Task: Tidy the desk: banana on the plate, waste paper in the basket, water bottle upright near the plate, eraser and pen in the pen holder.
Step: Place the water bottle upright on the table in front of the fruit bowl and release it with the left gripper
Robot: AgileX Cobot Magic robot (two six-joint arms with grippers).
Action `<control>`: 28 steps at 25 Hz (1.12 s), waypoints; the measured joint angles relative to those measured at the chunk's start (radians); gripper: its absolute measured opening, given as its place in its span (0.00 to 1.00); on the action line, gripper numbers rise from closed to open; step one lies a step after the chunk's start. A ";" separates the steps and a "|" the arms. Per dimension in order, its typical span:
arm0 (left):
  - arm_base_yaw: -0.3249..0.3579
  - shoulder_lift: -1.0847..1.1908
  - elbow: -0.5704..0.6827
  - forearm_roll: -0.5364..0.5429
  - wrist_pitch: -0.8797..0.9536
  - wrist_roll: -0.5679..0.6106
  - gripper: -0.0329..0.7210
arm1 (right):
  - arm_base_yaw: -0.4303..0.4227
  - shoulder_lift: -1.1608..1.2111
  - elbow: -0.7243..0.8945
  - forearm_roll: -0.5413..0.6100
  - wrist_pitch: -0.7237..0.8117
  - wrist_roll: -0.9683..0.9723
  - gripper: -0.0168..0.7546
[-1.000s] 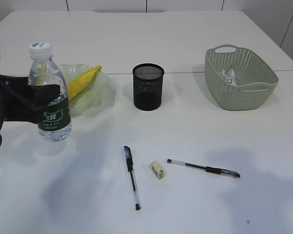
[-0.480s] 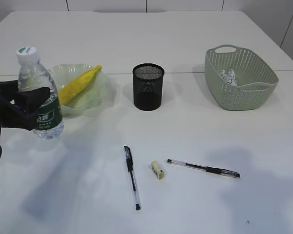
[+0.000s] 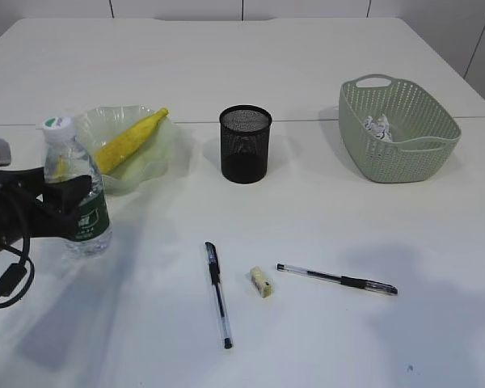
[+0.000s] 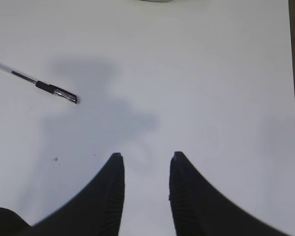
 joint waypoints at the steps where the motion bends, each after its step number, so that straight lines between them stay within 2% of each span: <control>1: 0.000 0.013 0.000 0.000 0.000 0.011 0.51 | 0.000 0.000 0.000 0.000 0.000 0.000 0.33; 9: 0.000 0.050 0.021 -0.005 -0.054 0.073 0.51 | 0.000 0.000 0.000 -0.002 -0.005 0.000 0.33; 14: 0.000 0.090 0.023 -0.017 -0.111 0.078 0.51 | 0.000 0.000 0.000 -0.002 -0.005 0.000 0.33; 28: 0.000 0.092 0.023 -0.014 -0.115 0.080 0.51 | 0.000 0.000 0.000 -0.003 -0.006 0.000 0.33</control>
